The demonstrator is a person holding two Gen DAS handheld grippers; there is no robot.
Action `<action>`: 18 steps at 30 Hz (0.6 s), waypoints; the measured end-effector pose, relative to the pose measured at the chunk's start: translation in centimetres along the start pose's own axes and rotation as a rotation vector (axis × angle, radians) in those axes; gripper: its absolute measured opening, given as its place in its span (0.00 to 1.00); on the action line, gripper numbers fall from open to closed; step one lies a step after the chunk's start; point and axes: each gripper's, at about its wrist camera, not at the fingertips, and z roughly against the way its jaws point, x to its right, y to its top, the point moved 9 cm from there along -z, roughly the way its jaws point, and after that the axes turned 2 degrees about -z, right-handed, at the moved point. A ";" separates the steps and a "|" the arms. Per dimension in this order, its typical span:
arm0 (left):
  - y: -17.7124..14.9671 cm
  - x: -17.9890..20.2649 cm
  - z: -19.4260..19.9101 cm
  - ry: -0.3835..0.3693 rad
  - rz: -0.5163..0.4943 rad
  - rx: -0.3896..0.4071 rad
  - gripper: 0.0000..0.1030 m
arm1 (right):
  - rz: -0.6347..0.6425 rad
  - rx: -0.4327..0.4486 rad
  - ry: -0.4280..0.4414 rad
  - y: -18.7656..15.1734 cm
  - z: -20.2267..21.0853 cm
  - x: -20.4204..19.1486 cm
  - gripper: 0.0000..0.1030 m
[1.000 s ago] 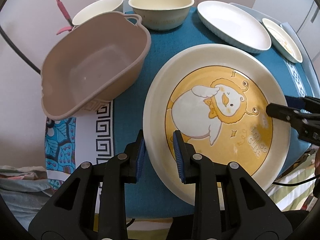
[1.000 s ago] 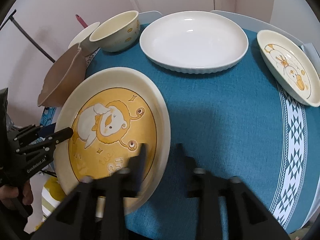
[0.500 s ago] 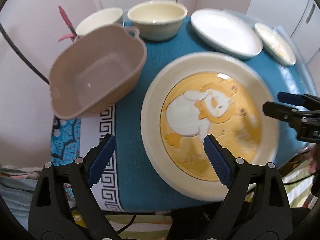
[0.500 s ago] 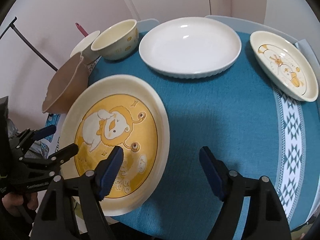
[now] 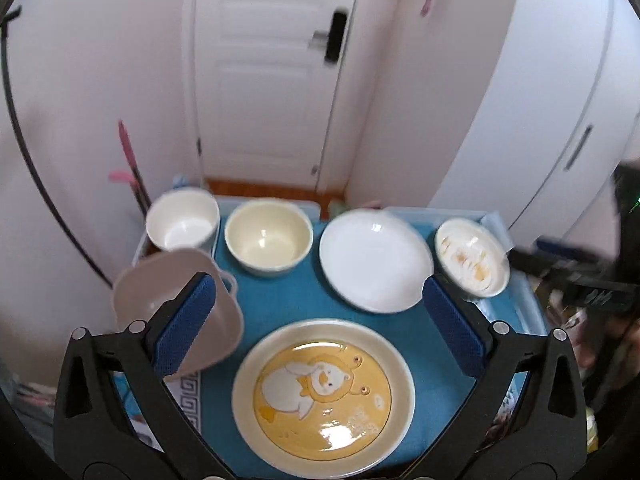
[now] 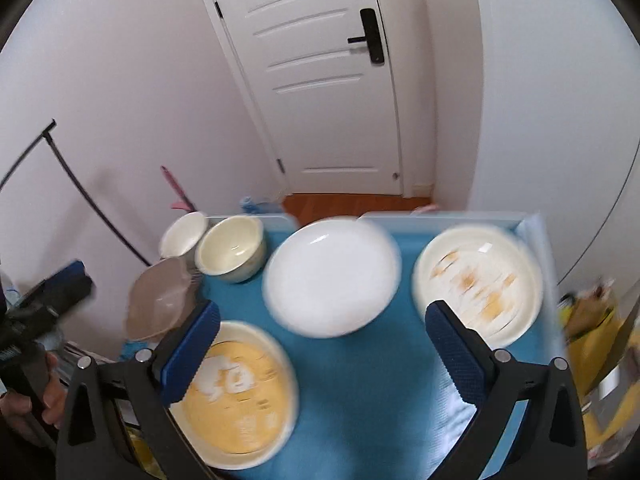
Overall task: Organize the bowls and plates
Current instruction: 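Move both grippers toward the plain white plate, then grasp the rim of the plain white plate with both grippers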
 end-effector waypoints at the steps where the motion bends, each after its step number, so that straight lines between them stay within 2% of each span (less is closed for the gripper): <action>1: -0.2 0.3 -0.9 0.001 0.008 -0.019 1.00 | 0.017 -0.016 -0.025 0.7 -0.4 0.9 0.99; 4: -0.5 1.3 -3.6 0.006 0.057 -0.062 1.00 | 0.060 -0.020 -0.039 2.8 -2.1 3.0 0.99; 9: -2.4 1.8 -8.7 0.026 0.193 -0.172 1.00 | 0.158 -0.166 0.057 4.3 -7.9 5.7 0.99; 13: -3.7 2.0 -13.2 0.052 0.270 -0.247 0.97 | 0.253 -0.252 0.122 3.6 -11.9 6.1 0.99; 16: -5.0 1.8 -15.8 0.065 0.318 -0.298 0.81 | 0.301 -0.308 0.190 3.1 -15.0 6.0 0.96; 18: -5.7 1.6 -17.3 0.084 0.326 -0.324 0.71 | 0.328 -0.348 0.213 2.3 -16.8 5.9 0.87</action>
